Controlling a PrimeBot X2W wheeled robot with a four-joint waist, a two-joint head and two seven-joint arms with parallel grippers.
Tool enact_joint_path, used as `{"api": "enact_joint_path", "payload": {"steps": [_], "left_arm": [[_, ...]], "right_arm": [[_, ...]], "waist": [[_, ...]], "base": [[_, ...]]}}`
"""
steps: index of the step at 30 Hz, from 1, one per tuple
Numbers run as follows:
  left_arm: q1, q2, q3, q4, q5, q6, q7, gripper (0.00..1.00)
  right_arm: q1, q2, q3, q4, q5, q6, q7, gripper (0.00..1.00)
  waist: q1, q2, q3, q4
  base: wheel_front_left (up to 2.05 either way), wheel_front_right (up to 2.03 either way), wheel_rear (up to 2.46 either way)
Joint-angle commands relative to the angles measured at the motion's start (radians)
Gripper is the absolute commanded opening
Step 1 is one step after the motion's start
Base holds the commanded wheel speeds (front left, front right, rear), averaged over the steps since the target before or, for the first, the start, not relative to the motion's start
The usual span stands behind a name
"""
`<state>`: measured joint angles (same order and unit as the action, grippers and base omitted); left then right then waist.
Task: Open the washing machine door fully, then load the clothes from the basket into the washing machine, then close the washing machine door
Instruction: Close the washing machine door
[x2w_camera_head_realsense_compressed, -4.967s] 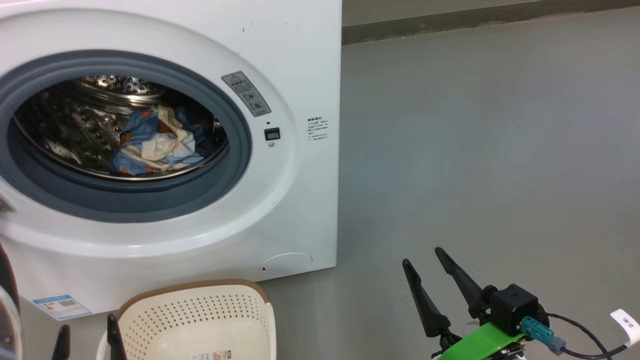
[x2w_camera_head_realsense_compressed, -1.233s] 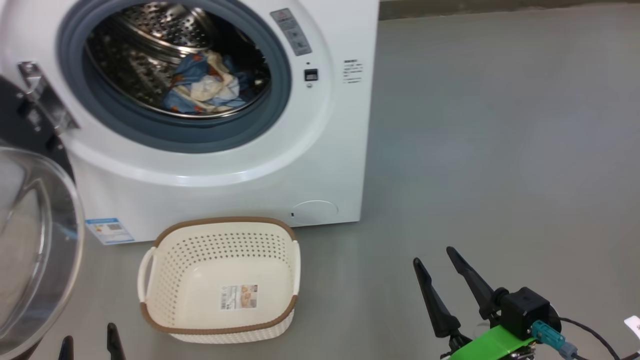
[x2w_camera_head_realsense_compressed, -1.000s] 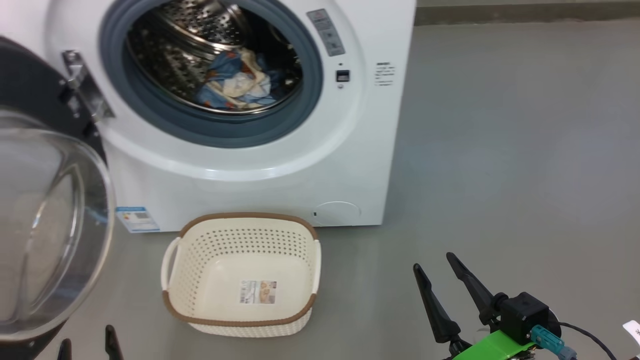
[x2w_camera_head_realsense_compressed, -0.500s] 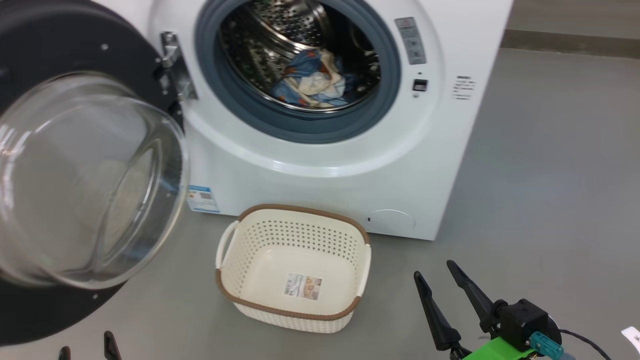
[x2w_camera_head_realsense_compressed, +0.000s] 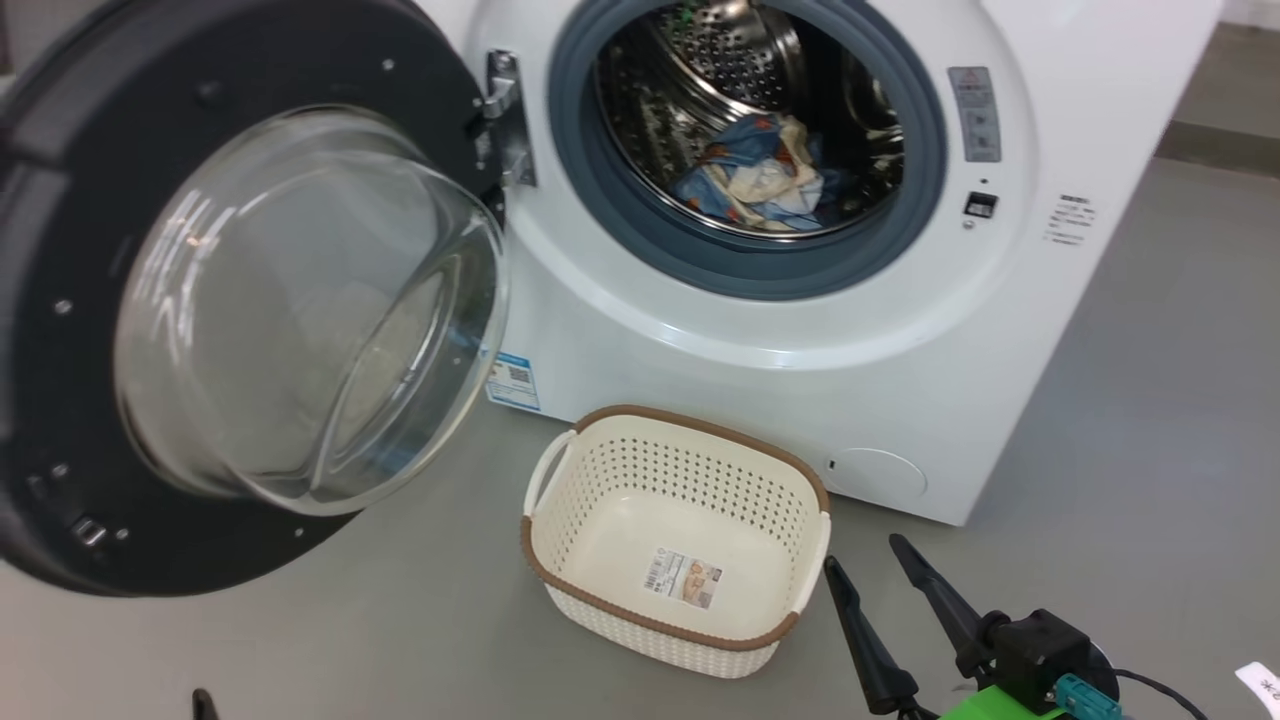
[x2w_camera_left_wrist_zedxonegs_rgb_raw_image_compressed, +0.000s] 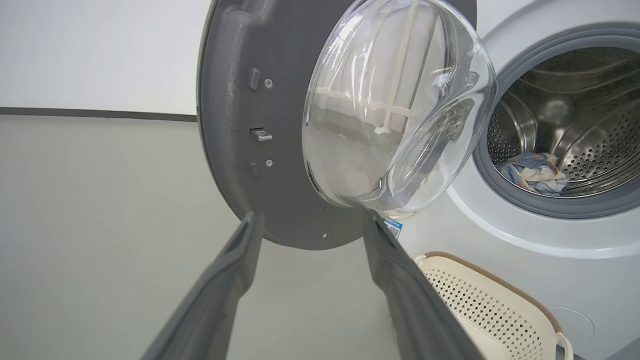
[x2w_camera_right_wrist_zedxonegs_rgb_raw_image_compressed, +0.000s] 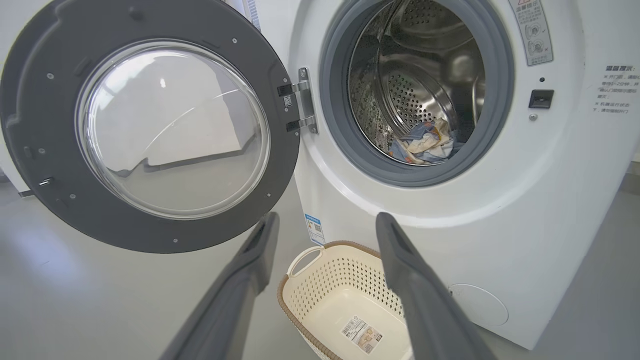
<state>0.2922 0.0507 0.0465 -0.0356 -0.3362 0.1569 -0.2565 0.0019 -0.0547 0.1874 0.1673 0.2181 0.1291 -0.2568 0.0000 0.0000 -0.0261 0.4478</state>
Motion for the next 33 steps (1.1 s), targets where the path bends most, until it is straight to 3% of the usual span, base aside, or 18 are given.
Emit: {"api": "enact_joint_path", "payload": {"steps": [1, 12, 23, 24, 25, 26, 33], "left_arm": [[-0.007, 0.0, 0.04, -0.029, -0.004, 0.015, -0.005, 1.0], [0.011, 0.0, 0.047, -0.062, -0.019, 0.042, -0.005, 1.0], [0.017, -0.001, 0.046, -0.071, -0.008, 0.039, -0.005, 1.0], [0.018, -0.001, 0.045, -0.071, -0.007, 0.038, -0.005, 0.95], [0.02, -0.001, 0.044, -0.07, -0.008, 0.036, -0.005, 0.55], [0.02, -0.001, 0.043, -0.069, -0.008, 0.034, -0.005, 0.03], [0.022, -0.001, 0.039, -0.069, -0.002, 0.008, -0.005, 0.0]], "right_arm": [[-0.011, 0.005, 0.037, -0.025, -0.017, 0.002, -0.005, 1.0], [-0.056, 0.005, 0.072, -0.002, -0.026, 0.002, -0.005, 1.0], [-0.058, 0.005, 0.074, 0.007, -0.02, 0.002, -0.005, 1.0], [-0.057, 0.005, 0.073, 0.007, -0.02, 0.002, -0.005, 1.0], [-0.056, 0.005, 0.073, 0.007, -0.019, 0.002, -0.005, 1.0], [-0.054, 0.005, 0.073, 0.006, -0.019, 0.002, -0.005, 1.0], [-0.053, 0.005, 0.075, 0.006, -0.015, 0.002, -0.005, 1.0]], "waist": [[0.0, 0.0, -0.006, 0.028], [0.0, 0.0, 0.014, 0.044], [0.0, 0.0, 0.01, 0.042], [0.0, 0.0, 0.01, 0.042], [0.0, 0.0, 0.01, 0.042], [0.0, 0.0, 0.01, 0.042], [0.0, 0.0, 0.009, 0.042]], "base": [[0.0, 0.0, 0.0], [0.0, 0.0, 0.0], [0.0, 0.0, 0.0], [0.0, 0.0, 0.0], [0.0, 0.0, 0.0], [0.0, 0.0, 0.0], [0.0, 0.0, 0.0]]}}
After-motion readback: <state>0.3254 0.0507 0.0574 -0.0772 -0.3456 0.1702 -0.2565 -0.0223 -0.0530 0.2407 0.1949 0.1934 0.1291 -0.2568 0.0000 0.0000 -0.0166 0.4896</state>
